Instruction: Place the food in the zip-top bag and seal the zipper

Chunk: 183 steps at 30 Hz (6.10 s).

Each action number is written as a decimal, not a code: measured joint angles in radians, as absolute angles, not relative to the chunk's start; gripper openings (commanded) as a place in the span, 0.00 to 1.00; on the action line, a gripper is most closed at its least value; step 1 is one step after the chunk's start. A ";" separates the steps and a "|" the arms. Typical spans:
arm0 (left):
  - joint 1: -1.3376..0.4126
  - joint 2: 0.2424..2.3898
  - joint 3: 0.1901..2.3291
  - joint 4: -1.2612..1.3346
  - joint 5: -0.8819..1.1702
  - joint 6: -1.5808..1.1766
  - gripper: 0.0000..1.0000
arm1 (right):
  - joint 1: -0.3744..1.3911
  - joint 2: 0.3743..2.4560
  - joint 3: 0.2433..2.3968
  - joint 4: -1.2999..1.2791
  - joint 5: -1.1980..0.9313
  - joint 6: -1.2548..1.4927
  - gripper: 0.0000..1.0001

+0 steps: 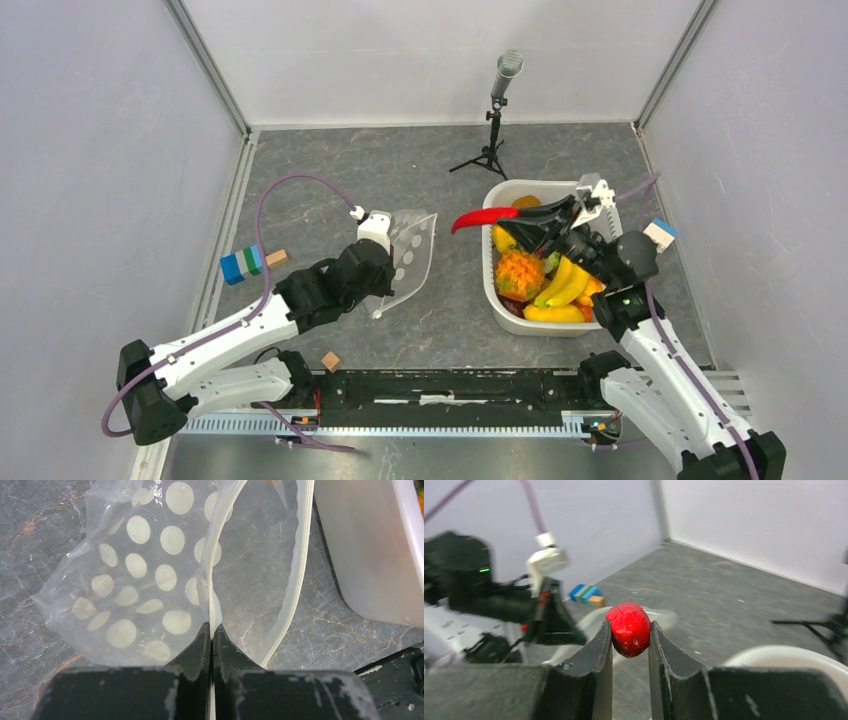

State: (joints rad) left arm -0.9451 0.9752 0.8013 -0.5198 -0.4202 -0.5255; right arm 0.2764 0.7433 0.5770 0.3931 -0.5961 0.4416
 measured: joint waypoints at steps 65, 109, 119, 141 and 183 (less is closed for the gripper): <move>-0.938 0.893 0.913 -0.596 -0.313 -0.527 0.04 | 0.419 1.227 1.000 -0.241 0.277 0.161 0.79; -0.938 0.879 0.892 -0.594 -0.313 -0.526 0.05 | 0.277 1.316 1.054 -0.205 -0.051 0.151 0.45; -0.938 0.908 0.892 -0.574 -0.303 -0.526 0.04 | 0.447 1.043 0.907 -0.042 -0.295 0.190 0.45; -0.938 0.945 0.892 -0.568 -0.252 -0.526 0.04 | 0.930 1.179 0.937 -0.065 -0.151 -0.008 0.52; -0.938 0.856 0.890 -0.572 -0.305 -0.526 0.06 | 0.606 1.065 0.853 -0.332 0.364 0.161 0.79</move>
